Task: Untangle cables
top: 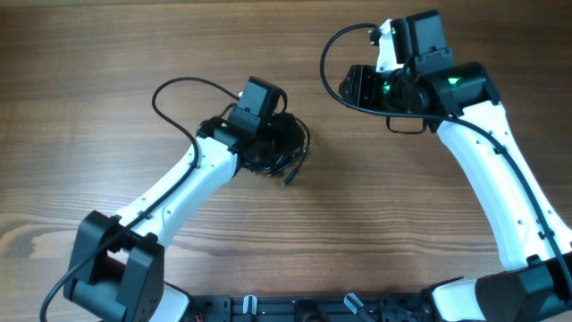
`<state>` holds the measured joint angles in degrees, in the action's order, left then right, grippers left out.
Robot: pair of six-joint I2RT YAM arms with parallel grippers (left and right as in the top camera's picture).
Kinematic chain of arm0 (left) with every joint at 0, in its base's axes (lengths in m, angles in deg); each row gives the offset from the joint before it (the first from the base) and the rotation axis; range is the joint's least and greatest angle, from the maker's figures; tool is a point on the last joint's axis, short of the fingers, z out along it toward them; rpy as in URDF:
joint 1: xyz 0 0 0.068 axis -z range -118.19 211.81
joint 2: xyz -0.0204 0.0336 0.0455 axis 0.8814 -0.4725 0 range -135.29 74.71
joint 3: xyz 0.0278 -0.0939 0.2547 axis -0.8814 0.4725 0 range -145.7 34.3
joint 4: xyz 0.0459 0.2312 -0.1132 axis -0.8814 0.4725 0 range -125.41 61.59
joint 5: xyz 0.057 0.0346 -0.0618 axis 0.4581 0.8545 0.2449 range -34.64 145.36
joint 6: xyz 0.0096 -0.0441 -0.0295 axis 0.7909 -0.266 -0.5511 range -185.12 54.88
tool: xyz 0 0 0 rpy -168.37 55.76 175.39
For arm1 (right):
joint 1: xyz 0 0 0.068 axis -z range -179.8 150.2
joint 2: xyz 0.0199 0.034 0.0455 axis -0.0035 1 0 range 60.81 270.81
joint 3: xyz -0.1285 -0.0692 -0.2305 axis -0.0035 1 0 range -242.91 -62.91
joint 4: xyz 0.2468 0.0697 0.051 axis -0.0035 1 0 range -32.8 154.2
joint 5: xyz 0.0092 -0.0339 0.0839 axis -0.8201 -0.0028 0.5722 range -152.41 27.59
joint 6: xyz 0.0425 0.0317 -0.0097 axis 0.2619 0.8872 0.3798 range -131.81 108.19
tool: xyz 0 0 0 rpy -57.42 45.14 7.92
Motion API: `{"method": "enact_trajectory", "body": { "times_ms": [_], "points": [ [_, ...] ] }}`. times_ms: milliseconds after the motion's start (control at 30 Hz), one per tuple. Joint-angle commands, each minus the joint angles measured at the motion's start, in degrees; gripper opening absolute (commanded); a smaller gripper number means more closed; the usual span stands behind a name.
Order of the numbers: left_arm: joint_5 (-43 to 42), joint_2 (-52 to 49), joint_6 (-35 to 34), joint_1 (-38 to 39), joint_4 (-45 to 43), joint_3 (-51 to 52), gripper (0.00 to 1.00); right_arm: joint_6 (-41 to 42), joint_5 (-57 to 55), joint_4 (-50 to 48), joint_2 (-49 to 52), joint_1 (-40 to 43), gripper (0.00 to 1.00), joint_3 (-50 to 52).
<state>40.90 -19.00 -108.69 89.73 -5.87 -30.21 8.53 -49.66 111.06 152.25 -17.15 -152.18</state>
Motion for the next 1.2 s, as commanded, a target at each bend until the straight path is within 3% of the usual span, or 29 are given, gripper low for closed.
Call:
{"method": "enact_trajectory", "body": {
  "times_ms": [0,200,367,767,1000,1167],
  "points": [
    [0.6,3.8,7.4,-7.3,2.6,-5.2,0.54,0.0,3.0,-0.2,0.5,0.0,0.60,-0.1],
    [0.6,2.3,5.2,-24.4,11.0,-5.1,0.51,1.2,8.1,-6.3,5.7,-6.8,0.59,-0.1],
    [0.6,-0.8,5.2,-32.9,15.8,-5.1,0.52,13.8,7.7,-15.7,17.1,-17.4,0.50,-0.1],
    [-2.4,-1.2,3.7,-34.2,16.6,-5.0,0.58,17.3,5.2,-27.5,35.1,-24.3,0.43,-0.1],
    [-2.4,-1.2,3.7,-34.2,16.6,-5.0,0.59,17.3,-4.0,-28.8,36.6,-24.3,0.36,0.1],
    [-2.4,-1.2,3.7,-34.2,16.6,-5.0,0.59,17.3,-2.0,-31.1,38.7,-25.7,0.29,0.9]
  ]
}}
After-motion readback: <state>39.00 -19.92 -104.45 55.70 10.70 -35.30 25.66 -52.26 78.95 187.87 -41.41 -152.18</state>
